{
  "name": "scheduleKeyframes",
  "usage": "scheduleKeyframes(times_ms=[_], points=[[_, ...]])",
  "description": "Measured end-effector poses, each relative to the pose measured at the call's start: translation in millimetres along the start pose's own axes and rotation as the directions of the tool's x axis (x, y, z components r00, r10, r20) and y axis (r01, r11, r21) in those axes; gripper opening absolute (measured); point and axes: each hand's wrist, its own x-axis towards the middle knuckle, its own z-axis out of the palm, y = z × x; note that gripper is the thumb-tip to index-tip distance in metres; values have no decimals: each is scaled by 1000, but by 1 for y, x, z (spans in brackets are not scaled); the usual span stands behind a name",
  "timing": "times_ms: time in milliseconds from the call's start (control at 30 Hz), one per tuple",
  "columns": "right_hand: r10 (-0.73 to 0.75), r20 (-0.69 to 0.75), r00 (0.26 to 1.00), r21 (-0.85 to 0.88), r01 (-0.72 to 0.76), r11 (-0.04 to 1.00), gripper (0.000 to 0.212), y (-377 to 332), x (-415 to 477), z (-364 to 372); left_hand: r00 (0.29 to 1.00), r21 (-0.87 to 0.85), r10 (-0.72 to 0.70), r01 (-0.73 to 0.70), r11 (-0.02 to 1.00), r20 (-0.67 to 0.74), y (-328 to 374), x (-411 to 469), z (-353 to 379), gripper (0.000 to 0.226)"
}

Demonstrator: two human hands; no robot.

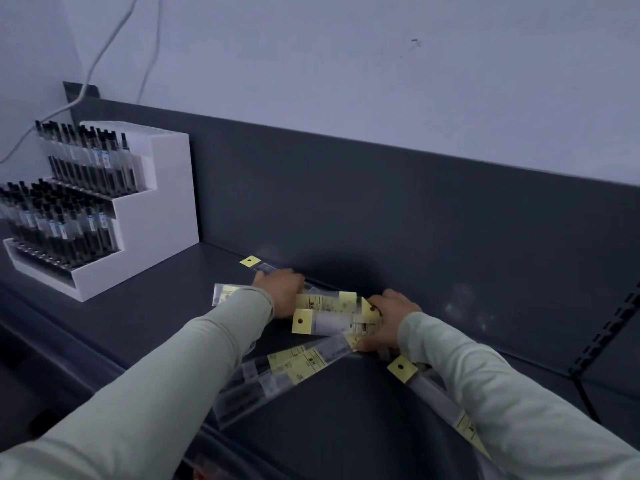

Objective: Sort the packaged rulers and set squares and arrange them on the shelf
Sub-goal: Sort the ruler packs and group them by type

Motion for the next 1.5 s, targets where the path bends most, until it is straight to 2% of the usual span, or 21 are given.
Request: scheduleKeyframes(times_ms=[100, 200, 267, 333, 400, 533, 600, 700, 800, 933, 1000, 1100, 1200, 1367, 1500], points=[[25, 65, 998, 87, -30, 996, 92, 4, 1, 0, 996, 38, 25, -29, 999, 83, -4, 14, 1, 38], [65, 88, 994, 45, -69, 997, 102, 8, 3, -2, 973, -44, 49, -40, 998, 226, -9, 28, 0, 60], [109, 123, 987, 79, -119, 990, 97, 10, 5, -2, 961, -4, 55, -56, 998, 271, -9, 36, -2, 69], [132, 167, 977, 118, -153, 981, 90, 10, 8, -1, 964, 152, 51, -93, 984, 260, -8, 40, -3, 73], [132, 209, 969, 100, -156, 983, 81, 9, 9, -2, 965, 229, 28, -90, 969, 259, -7, 39, -5, 77], [119, 234, 965, 118, -150, 982, 62, 5, 7, -6, 973, 224, 51, -103, 969, 224, -8, 31, -7, 70], [113, 195, 974, 129, -140, 982, 64, 4, 3, -7, 975, 135, 77, -107, 985, 210, -8, 27, -7, 72], [114, 115, 987, 154, -132, 979, 66, 3, 0, -6, 969, -27, 64, -59, 998, 237, -10, 22, -7, 85], [93, 114, 989, 181, -112, 977, 56, 5, -5, -3, 960, 41, 39, -53, 998, 277, -11, 23, -9, 103], [106, 85, 991, 276, -125, 953, 71, 9, -14, -1, 961, 139, -10, -29, 990, 277, -10, 22, -12, 87], [149, 100, 984, 279, -172, 945, 79, 14, -18, -3, 961, 136, -31, -6, 991, 276, -9, 19, -11, 75], [214, 105, 971, 258, -234, 937, 77, 20, -25, -4, 960, 62, -16, -2, 998, 281, -10, 16, -6, 59], [293, -7, 956, 341, -273, 900, 65, 25, -31, -5, 973, -51, 25, -14, 999, 231, -9, 12, -3, 51], [357, -155, 921, 378, -279, 883, 13, 27, -42, -13, 996, -74, 38, -32, 997, 76, -2, 1, -11, 32], [405, -268, 874, 450, -258, 855, 15, 26, -53, -21, 1000, -65, 28, -28, 997, 7, -3, -6, -25, 31]])
